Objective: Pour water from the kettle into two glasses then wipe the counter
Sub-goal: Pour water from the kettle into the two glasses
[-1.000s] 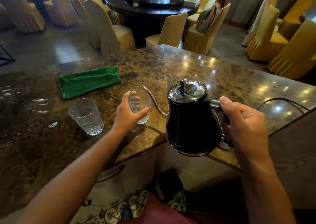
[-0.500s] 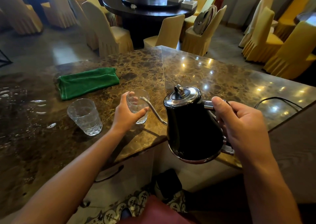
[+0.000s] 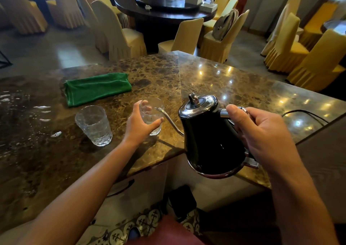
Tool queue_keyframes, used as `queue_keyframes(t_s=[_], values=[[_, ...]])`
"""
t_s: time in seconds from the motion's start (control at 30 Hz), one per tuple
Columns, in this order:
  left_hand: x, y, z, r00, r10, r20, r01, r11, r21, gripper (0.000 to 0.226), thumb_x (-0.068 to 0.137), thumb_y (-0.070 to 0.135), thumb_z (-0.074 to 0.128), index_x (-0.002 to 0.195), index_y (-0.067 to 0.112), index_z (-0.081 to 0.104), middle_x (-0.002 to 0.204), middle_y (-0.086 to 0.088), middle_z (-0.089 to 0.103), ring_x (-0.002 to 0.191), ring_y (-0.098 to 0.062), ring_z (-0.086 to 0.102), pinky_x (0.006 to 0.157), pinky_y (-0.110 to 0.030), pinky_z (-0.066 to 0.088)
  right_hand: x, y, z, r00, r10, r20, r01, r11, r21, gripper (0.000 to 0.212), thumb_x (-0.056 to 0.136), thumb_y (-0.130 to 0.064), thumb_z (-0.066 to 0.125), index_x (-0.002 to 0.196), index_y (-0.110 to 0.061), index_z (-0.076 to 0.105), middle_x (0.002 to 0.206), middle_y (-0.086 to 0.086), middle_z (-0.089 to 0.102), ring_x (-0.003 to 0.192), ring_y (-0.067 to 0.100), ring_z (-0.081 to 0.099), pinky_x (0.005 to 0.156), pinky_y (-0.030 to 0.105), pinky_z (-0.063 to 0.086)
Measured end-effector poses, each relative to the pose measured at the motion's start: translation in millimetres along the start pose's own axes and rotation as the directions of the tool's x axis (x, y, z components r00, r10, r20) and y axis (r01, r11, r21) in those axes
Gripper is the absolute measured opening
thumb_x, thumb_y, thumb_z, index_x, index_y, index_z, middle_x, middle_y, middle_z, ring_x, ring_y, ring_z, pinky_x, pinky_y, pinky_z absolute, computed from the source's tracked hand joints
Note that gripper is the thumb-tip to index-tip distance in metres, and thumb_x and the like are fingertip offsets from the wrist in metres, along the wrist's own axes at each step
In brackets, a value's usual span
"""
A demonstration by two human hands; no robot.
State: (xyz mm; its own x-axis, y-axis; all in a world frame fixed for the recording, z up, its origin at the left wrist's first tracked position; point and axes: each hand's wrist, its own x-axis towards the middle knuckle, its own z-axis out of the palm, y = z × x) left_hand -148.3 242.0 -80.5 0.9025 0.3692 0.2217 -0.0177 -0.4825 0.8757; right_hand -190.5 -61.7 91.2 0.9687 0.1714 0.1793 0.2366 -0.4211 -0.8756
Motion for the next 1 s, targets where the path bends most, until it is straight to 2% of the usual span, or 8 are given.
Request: queue_keyframes(t_s=[0.17,0.27,0.4,0.47,0.57,0.73,0.87,1.0], values=[[-0.1,0.8,-0.7,1.0,-0.02,0.007,0.02,1.0,0.004,0.089,0.072,0.044,0.091,0.143,0.02,0.043,0.125,0.002,0.064,0.112,-0.014,0.067,0.1,-0.041,0.056,6.6,-9.0,-1.4,0.999,-0.033,0.04,0.038,0.992,-0.124,0.077,0.091,-0.075,0.06,0.069,-0.002,0.05,0.055,-0.001,0.041,0.049,0.013,0.037,0.049,0.036,0.032],[0.2,0.2,-1.4,1.0,-0.025,0.012,0.025,1.0,0.005,0.09,0.071,0.05,0.091,0.142,0.023,0.042,0.125,0.003,0.064,0.114,-0.015,0.067,0.1,-0.044,0.057,9.9,-18.4,-0.3,0.997,-0.068,0.021,0.071,0.979,-0.19,0.074,0.095,-0.069,0.059,0.066,-0.002,0.049,0.052,-0.002,0.042,0.047,0.013,0.038,0.045,0.034,0.031],[-0.2,1.8,-3.2,0.999,-0.036,0.04,0.036,0.999,-0.004,0.095,0.07,0.057,0.088,0.144,0.022,0.039,0.128,0.002,0.063,0.116,-0.016,0.066,0.099,-0.046,0.057,13.0,-28.9,2.5,0.995,-0.095,0.005,0.093,0.964,-0.251,0.06,0.099,-0.059,0.057,0.056,-0.018,0.047,0.043,-0.011,0.041,0.04,0.009,0.04,0.04,0.02,0.028],[-0.2,2.1,-3.4,0.998,-0.033,0.048,0.034,0.999,-0.014,0.096,0.07,0.057,0.088,0.144,0.021,0.038,0.128,0.001,0.063,0.116,-0.016,0.067,0.099,-0.047,0.057,16.1,-31.1,2.4,0.995,-0.097,0.024,0.099,0.961,-0.259,0.061,0.1,-0.059,0.056,0.055,-0.019,0.047,0.043,-0.01,0.041,0.041,0.009,0.04,0.041,0.022,0.028],[-0.6,1.4,-2.2,0.998,-0.038,0.045,0.039,0.999,-0.022,0.092,0.074,0.047,0.089,0.144,0.02,0.038,0.129,0.001,0.062,0.115,-0.016,0.067,0.098,-0.048,0.057,22.9,-34.1,0.0,0.995,-0.084,0.047,0.094,0.955,-0.283,0.063,0.099,-0.063,0.053,0.055,-0.017,0.047,0.044,-0.009,0.04,0.041,0.008,0.036,0.042,0.024,0.028],[-1.9,0.4,-2.5,0.998,-0.048,0.049,0.051,0.997,-0.055,0.098,0.066,0.065,0.08,0.144,0.024,0.038,0.127,0.003,0.062,0.116,-0.013,0.066,0.099,-0.047,0.057,31.0,-44.0,-0.9,0.991,-0.108,0.075,0.126,0.938,-0.322,0.063,0.097,-0.064,0.052,0.053,-0.021,0.044,0.042,-0.009,0.04,0.04,0.008,0.037,0.042,0.023,0.03],[-2.4,0.7,-0.6,0.997,-0.052,0.052,0.055,0.996,-0.065,0.094,0.073,0.052,0.087,0.146,0.02,0.037,0.13,0.0,0.061,0.118,-0.017,0.065,0.101,-0.046,0.056,35.2,-50.7,-0.4,0.99,-0.104,0.092,0.13,0.927,-0.351,0.064,0.09,-0.072,0.047,0.052,-0.02,0.044,0.041,-0.009,0.04,0.04,0.008,0.04,0.041,0.021,0.031],[-1.1,-2.0,0.5,0.998,-0.051,0.043,0.054,0.997,-0.057,0.091,0.076,0.044,0.089,0.147,0.018,0.037,0.131,-0.001,0.061,0.119,-0.018,0.064,0.103,-0.045,0.054,36.4,-52.8,-0.6,0.987,-0.112,0.117,0.148,0.919,-0.365,0.063,0.092,-0.068,0.049,0.053,-0.019,0.048,0.042,-0.008,0.045,0.04,0.006,0.044,0.041,0.019,0.033]])
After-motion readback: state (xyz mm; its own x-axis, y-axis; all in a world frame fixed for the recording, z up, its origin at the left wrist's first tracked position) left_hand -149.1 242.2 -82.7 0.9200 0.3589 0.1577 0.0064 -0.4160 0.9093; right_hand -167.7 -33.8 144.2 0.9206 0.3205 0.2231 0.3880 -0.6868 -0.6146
